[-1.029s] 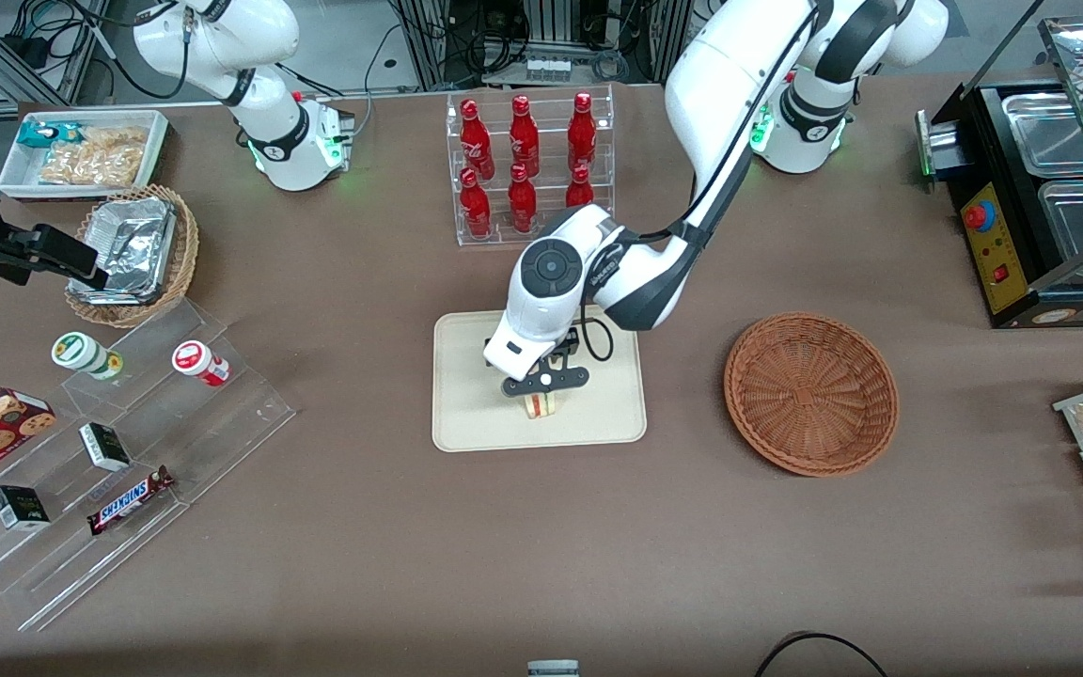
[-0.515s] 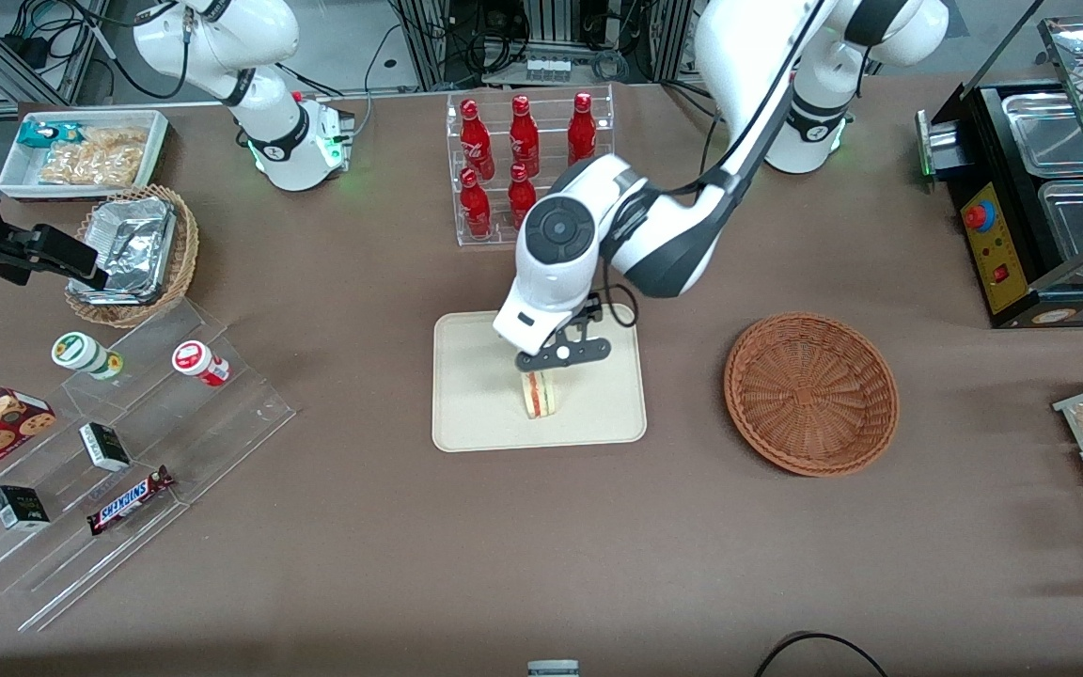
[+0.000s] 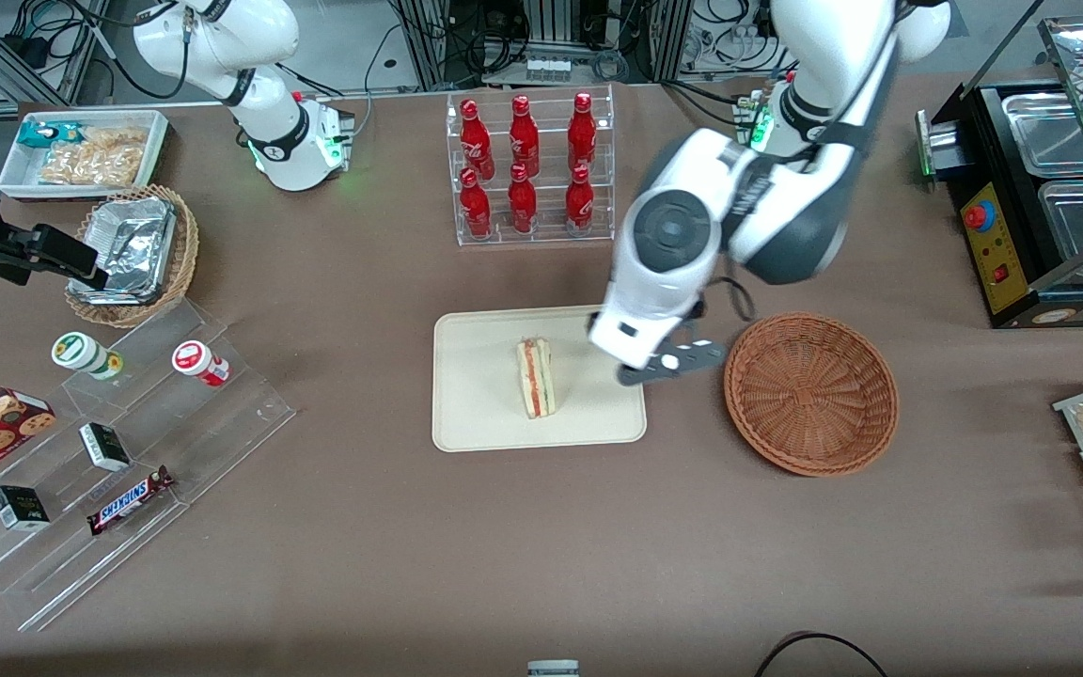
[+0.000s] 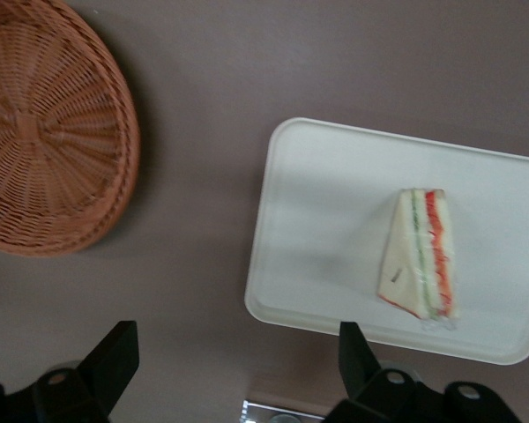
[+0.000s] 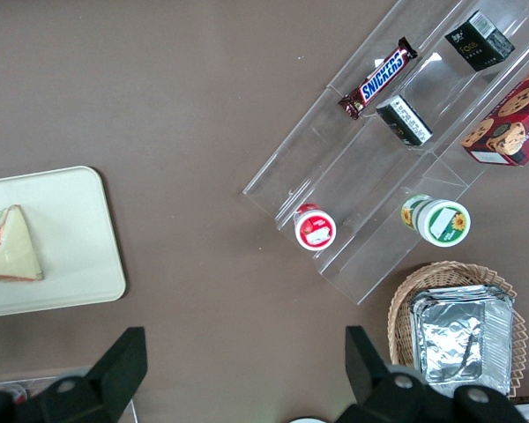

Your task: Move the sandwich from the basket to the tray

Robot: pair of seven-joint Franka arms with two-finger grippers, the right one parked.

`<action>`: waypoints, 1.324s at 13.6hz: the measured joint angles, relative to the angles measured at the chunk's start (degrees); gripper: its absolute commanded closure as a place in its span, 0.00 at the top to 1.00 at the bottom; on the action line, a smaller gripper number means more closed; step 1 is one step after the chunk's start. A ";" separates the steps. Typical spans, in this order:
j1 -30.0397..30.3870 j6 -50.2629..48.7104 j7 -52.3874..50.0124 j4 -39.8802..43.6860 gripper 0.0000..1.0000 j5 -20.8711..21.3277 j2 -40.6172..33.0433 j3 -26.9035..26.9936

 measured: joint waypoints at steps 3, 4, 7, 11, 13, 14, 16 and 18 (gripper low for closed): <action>4.64 -0.14 6.98 -4.52 1.00 0.00 -3.30 0.17; 6.11 -0.22 9.03 -6.05 1.00 0.00 -4.67 0.19; 10.19 -3.68 14.70 -8.70 1.00 0.00 -9.22 0.20; 18.60 -11.81 25.42 -9.32 1.00 0.01 -15.61 -1.95; 25.84 -13.97 30.40 -9.51 1.00 0.02 -18.00 -6.49; 28.91 -14.89 32.81 -9.54 1.00 0.15 -18.92 -8.23; 32.75 -17.09 37.61 -9.56 1.00 1.30 -20.76 -9.35; 35.55 -17.86 40.74 -9.55 1.00 1.81 -22.68 -9.40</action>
